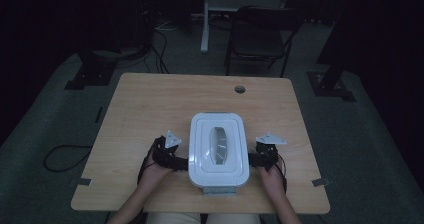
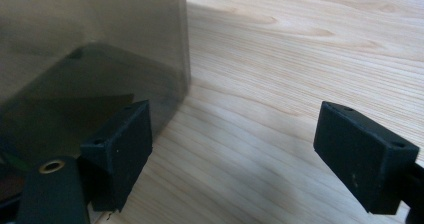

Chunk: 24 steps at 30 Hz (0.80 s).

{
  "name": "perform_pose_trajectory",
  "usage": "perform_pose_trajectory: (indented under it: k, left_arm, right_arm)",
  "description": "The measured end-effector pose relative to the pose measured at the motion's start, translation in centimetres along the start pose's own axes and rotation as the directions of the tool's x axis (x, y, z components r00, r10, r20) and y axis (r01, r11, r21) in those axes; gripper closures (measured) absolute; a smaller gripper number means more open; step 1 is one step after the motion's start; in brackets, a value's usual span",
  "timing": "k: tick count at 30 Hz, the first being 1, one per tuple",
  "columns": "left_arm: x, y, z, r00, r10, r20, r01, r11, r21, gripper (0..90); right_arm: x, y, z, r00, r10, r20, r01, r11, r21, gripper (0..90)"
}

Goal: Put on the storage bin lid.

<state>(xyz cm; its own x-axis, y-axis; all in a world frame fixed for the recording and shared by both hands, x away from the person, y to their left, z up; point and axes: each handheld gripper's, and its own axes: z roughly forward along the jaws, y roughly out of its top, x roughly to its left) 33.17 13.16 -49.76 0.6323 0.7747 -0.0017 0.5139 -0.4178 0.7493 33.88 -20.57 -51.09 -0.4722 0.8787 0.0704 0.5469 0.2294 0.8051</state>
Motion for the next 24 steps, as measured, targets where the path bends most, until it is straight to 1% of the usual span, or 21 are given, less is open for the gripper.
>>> perform_pose_trajectory:
  k: [3, 6, 7, 13, 16, 18, 20, 24]
  left_arm:
    - [-0.3, 0.3, 0.2, 0.9998, 0.003, 0.021, -0.003, 1.0000, -0.006, 0.5]
    - [-0.6, 0.5, 0.5, 0.9996, 0.011, 0.025, -0.011, 0.9999, -0.010, 0.5]
    - [-0.7, 0.6, 0.5, 0.9995, 0.017, 0.028, -0.017, 0.9998, -0.010, 0.5]
    - [-1.1, 1.0, 1.2, 0.9978, 0.026, 0.061, -0.026, 0.9996, -0.009, 0.5]
    - [-1.2, 1.2, 1.6, 0.9976, 0.028, 0.063, -0.027, 0.9996, -0.009, 0.5]
    - [-1.3, 1.3, 1.8, 0.9975, 0.026, 0.066, -0.025, 0.9996, -0.011, 0.5]
    - [-1.3, 1.3, 2.0, 0.9974, 0.024, 0.068, -0.023, 0.9996, -0.019, 0.5]
    - [-1.3, 1.3, 2.1, 0.9976, 0.024, 0.065, -0.023, 0.9996, -0.016, 0.5]
  right_arm:
    - [-0.7, 0.0, -0.3, 0.9999, -0.008, -0.010, 0.008, 1.000, 0.012, 15.5]
    - [-1.3, -0.2, -0.9, 0.9994, -0.004, -0.034, 0.004, 1.000, -0.003, 15.5]
    - [-1.5, -0.2, -1.0, 0.9992, -0.001, -0.040, 0.001, 1.000, -0.001, 15.3]
    - [-2.1, -0.9, -2.0, 0.9990, -0.005, -0.045, 0.005, 1.000, 0.017, 14.4]
    - [-2.3, -1.3, -2.5, 0.9984, 0.004, -0.056, -0.003, 1.000, 0.016, 14.2]
    - [-2.4, -1.5, -2.7, 0.9985, 0.006, -0.054, -0.005, 1.000, 0.015, 14.3]
    - [-2.6, -1.5, -2.8, 0.9986, 0.013, -0.051, -0.013, 1.000, 0.015, 14.3]
    - [-2.6, -1.3, -2.8, 0.9988, 0.018, -0.046, -0.018, 1.000, 0.002, 15.3]
